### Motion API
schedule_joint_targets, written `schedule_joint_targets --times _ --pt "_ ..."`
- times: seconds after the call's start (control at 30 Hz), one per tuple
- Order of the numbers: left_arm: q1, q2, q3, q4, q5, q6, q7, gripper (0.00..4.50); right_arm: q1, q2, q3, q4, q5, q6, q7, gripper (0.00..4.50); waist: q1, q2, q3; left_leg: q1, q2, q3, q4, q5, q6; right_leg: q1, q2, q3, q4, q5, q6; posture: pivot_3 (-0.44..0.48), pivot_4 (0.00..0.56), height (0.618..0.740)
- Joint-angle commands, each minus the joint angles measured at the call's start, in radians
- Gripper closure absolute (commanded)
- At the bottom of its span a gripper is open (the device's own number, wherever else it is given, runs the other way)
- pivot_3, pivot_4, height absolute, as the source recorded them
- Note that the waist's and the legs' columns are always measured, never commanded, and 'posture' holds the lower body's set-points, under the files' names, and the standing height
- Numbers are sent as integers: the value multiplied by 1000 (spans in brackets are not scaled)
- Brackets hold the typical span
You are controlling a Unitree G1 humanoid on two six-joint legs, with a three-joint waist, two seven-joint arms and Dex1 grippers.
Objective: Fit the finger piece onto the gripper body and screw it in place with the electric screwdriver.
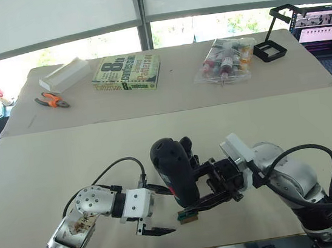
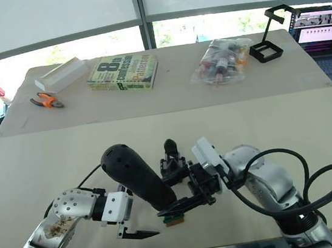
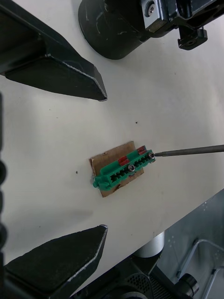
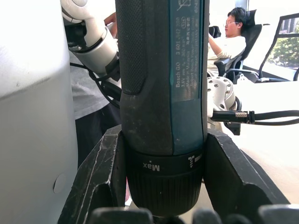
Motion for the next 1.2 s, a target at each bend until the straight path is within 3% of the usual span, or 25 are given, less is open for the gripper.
schedule_joint_targets --times 0.03,1.2 --pt "-9 0 1 -12 -2 -10 2 0 -18 13 -8 -35 20 -23 2 2621 0 0 0 0 0 0 0 0 0 0 0 0 0 0 0 0 150 740" --pt "-8 2 5 -8 -2 -12 2 0 -13 -3 -5 -40 17 -18 3 2621 0 0 0 0 0 0 0 0 0 0 0 0 0 0 0 0 150 740"
